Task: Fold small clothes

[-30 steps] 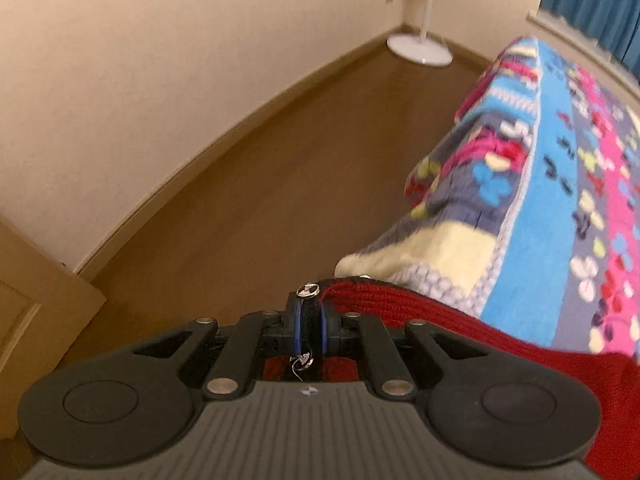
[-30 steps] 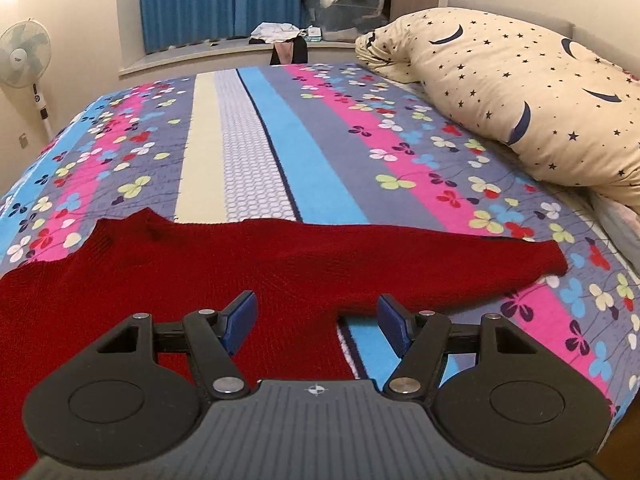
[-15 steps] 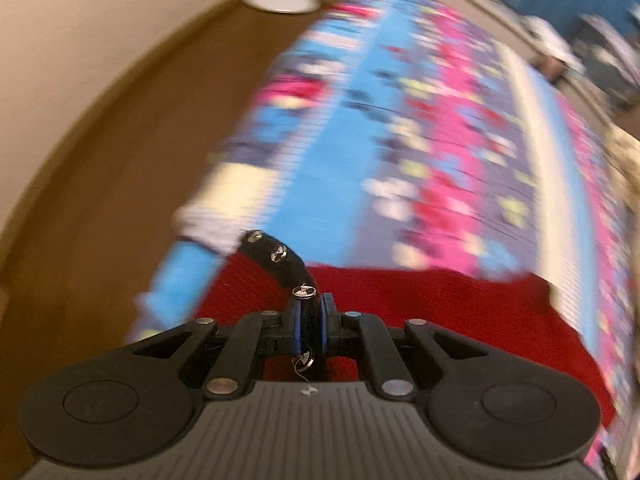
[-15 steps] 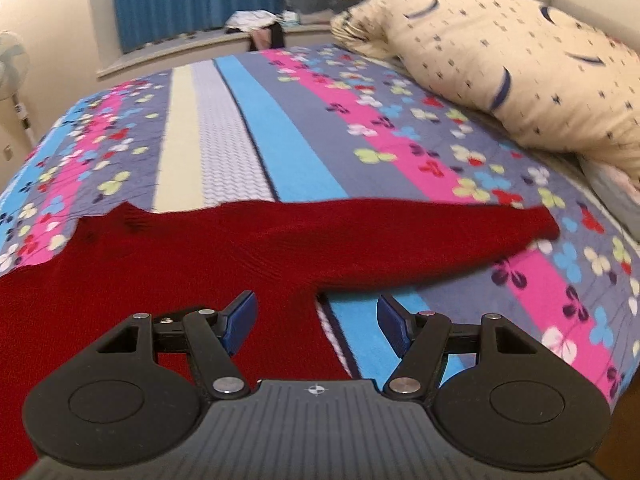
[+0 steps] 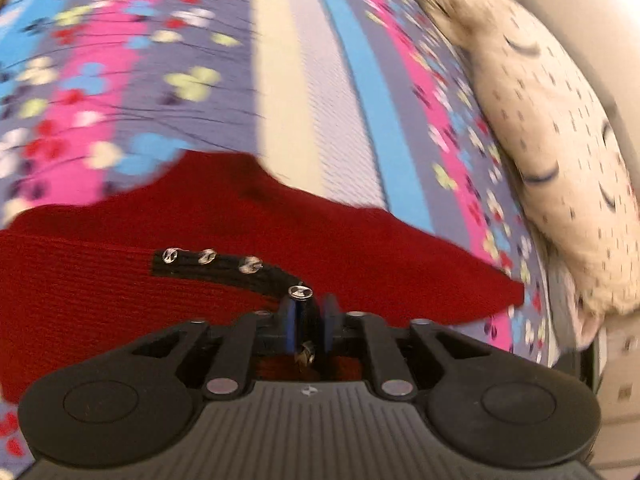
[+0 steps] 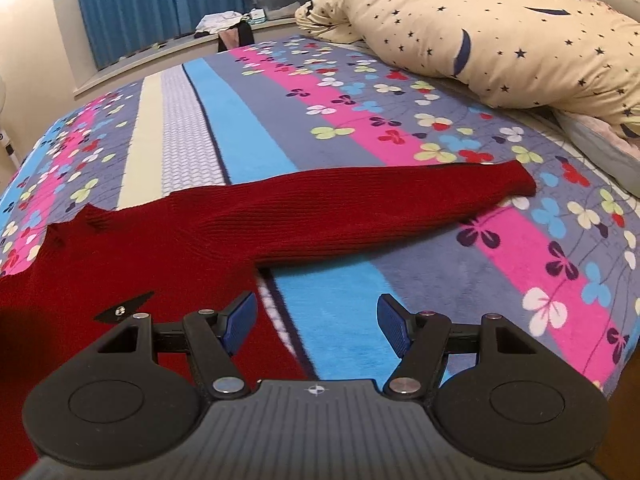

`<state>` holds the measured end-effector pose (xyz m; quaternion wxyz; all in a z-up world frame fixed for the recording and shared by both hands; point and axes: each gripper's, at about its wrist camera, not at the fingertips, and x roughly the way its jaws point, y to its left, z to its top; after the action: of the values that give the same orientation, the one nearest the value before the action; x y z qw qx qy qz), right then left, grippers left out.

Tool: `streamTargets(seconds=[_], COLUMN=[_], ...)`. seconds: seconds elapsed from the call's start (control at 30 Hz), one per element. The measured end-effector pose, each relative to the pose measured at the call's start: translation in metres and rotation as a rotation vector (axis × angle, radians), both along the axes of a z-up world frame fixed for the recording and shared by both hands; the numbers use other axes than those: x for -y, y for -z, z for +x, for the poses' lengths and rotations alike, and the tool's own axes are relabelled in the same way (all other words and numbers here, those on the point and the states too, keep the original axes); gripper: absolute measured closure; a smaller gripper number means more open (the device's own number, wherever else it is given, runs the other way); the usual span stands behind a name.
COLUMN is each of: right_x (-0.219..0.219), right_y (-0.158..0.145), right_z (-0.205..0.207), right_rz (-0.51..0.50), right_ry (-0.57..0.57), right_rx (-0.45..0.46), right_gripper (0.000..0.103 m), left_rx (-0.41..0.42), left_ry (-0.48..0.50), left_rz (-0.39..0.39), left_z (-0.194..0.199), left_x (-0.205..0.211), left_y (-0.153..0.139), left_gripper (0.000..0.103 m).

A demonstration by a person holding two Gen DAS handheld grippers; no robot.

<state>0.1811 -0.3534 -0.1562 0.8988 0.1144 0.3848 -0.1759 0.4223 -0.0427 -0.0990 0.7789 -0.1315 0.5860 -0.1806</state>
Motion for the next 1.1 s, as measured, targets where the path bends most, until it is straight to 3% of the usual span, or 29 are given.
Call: streamTargets(seconds=[0.03,0.07,0.1,0.23,0.27,0.4,0.5,0.63,0.7,0.73,0.8,0.87,0.97,1.03,1.1], right_x=[0.003,0.005,0.007,0.004,0.001,-0.022,-0.049,-0.090,-0.107,-0.116,-0.137,-0.147,-0.141,-0.126,-0.111], right_y=[0.002,0.004,0.006,0.015,0.017,0.027,0.040,0.070,0.085,0.087,0.082,0.070,0.038,0.019,0.011], right_z=[0.000,-0.001,-0.001,0.005,0.010,0.050,0.100,0.166,0.184,0.187,0.188,0.184,0.180,0.179,0.182], right_rz=[0.008,0.023,0.042,0.106,0.126,0.281,0.391,0.366,0.329,0.285,0.159,0.076,0.107,0.159,0.135], right_ry=[0.002,0.003,0.000,-0.044,-0.063,-0.181,-0.263,-0.264,-0.245,-0.248,-0.281,-0.283,-0.312,-0.290,-0.244], right_rx=[-0.001,-0.003,-0.003,-0.005,-0.005,0.007,0.001,-0.078,-0.130,-0.128,-0.119,-0.091,0.012,0.070,0.098], right_gripper=[0.034,0.034,0.034,0.034,0.034,0.033,0.031,0.024,0.023,0.025,0.065,0.093,0.096,0.097,0.097], left_rx=[-0.010,-0.021,-0.010,0.058,0.075,0.145,0.118,0.048,0.023,0.012,-0.015,-0.046,-0.074,-0.079,-0.084], left_ry=[0.037,0.047,0.026,-0.133,-0.177,-0.371,-0.474,-0.548,-0.541,-0.535,-0.501,-0.458,-0.432,-0.457,-0.489], left_rz=[-0.005,-0.009,-0.016,-0.021,-0.016,0.080,0.140,0.291,0.319,0.318,0.284,0.260,0.252,0.293,0.344], left_z=[0.000,-0.001,-0.004,-0.024,-0.031,-0.081,-0.118,-0.147,-0.152,-0.153,-0.155,-0.151,-0.138,-0.130,-0.121], left_x=[0.009,0.007,0.000,-0.074,-0.096,-0.179,-0.220,-0.247,-0.250,-0.253,-0.242,-0.232,-0.216,-0.209,-0.210], left_y=[0.007,0.012,0.013,0.003,-0.001,-0.003,0.015,0.051,0.067,0.074,0.089,0.104,0.124,0.133,0.142], left_gripper=[0.038,0.013,0.009,0.007,0.002,0.000,0.000,0.000,0.000,0.000,0.000,0.000,0.000,0.000,0.001])
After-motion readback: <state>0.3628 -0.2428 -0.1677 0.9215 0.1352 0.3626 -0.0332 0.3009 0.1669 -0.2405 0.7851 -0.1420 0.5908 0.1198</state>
